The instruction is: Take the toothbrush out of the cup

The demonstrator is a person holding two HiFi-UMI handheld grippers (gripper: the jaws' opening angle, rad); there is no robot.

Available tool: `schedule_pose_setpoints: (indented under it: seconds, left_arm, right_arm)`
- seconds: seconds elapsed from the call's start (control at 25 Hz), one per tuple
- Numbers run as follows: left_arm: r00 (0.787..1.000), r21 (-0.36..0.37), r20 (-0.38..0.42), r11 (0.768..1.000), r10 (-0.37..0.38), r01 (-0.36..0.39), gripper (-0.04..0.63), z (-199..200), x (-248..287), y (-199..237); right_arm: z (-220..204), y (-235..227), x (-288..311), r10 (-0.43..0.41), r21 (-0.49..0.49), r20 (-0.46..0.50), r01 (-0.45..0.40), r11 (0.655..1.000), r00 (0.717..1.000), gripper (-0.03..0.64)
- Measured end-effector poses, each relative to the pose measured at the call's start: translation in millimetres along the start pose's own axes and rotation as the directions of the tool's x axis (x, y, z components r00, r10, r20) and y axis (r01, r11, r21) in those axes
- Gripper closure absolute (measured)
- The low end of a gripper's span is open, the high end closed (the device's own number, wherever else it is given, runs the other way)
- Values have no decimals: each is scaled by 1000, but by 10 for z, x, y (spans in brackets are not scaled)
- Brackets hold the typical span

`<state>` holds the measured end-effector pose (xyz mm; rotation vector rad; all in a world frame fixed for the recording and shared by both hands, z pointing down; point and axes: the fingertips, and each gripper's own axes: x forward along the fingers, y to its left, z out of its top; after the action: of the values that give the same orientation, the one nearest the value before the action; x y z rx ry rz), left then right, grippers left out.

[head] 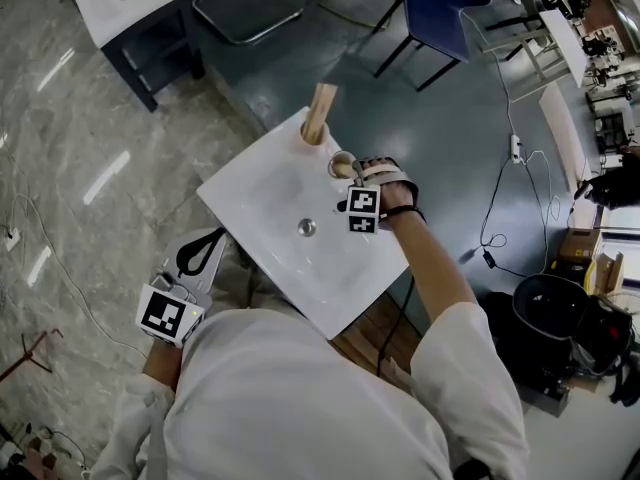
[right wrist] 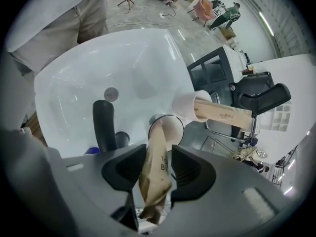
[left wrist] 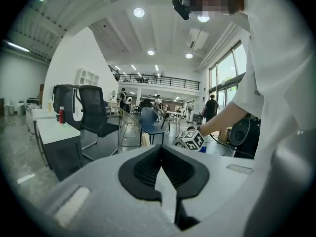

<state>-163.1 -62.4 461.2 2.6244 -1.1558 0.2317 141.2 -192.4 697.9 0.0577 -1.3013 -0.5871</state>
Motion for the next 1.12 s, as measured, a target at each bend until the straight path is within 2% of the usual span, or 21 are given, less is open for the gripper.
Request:
schedule_pose_setpoints:
  seconds: [0.36, 0.48, 0.68, 0.8, 1.12]
  left_arm:
    - [1000, -3, -3, 1000, 10, -10, 589, -24, -6, 19]
    - [1000, -3, -3, 1000, 9, -9, 589, -32, -10, 39]
    - [1000, -1, 1, 1000, 4, -4, 589, -33, -9, 28]
    - [1000, 3, 4, 1000, -5, 5, 589, -25, -10, 25]
    - [999, 12, 11, 999, -49, 49, 588, 25, 78, -16]
  right_arm:
    - [14, -18, 68, 5, -26, 1, -5, 1000, 1000, 506]
    - [30, -36, 68, 3, -23, 7, -3, 1000, 1000, 562]
    - [39, -19, 24, 9, -4, 17, -9, 1000, 1000, 570]
    - [36, -30, -57, 12, 25, 25, -13, 1000, 1000, 581]
    - [2, -36, -329, 32, 183, 81, -46, 982, 996, 585]
